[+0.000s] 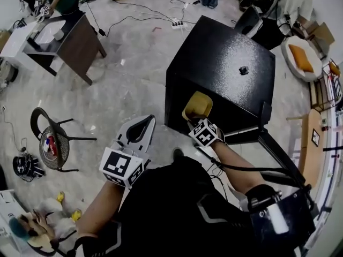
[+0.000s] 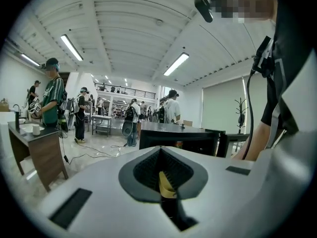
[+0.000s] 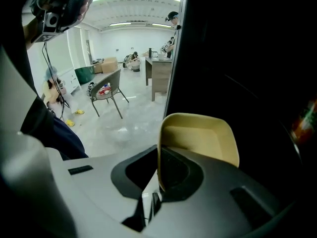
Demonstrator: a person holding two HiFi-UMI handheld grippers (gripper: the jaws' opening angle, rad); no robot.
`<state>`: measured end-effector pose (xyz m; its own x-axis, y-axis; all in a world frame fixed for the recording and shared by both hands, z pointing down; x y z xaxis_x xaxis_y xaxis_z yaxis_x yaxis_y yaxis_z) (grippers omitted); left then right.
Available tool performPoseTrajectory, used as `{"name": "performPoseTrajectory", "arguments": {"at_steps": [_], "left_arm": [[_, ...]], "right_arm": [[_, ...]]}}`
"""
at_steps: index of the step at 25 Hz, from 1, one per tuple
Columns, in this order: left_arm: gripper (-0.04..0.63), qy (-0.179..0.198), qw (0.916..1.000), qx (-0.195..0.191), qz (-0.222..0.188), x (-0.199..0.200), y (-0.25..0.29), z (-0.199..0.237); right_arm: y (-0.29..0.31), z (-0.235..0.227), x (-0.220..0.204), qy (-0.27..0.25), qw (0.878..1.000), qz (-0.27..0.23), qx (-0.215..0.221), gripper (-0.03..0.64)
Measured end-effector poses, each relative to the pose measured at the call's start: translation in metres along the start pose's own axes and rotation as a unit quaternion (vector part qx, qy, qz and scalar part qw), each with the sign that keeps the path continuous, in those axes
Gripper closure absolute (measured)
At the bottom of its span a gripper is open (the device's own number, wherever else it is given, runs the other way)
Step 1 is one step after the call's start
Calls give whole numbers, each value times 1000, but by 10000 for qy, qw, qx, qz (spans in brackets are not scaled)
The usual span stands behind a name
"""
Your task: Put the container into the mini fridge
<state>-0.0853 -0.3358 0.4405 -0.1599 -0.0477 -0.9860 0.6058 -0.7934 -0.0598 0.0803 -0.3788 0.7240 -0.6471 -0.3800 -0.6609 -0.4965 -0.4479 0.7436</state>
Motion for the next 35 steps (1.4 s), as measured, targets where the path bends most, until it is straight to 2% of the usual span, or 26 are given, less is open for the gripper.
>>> {"name": "performPoseTrajectory", "arguments": {"at_steps": [4, 18, 35], "left_arm": [[588, 16, 9997, 245, 40, 2, -1, 4], [588, 47, 9981, 592, 162, 1, -8, 15], [586, 67, 9952, 942, 253, 2, -15, 24]], "right_arm": [[11, -5, -10, 29, 9999, 153, 43, 592], [52, -28, -35, -19, 9988, 483, 101, 592], [64, -44, -40, -183, 9967, 792, 62, 592]]}}
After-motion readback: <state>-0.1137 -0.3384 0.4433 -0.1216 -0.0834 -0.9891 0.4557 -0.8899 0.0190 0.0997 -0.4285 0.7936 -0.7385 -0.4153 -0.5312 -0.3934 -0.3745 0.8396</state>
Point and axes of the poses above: the fingertips, and each gripper's own axes: y forward along the fingers, z to its left, x out of its top, the point moved 2 cm from there along -y, backward along the fingers, and after that the axes turned 10 degrees about -z, right-handed, at the moved point
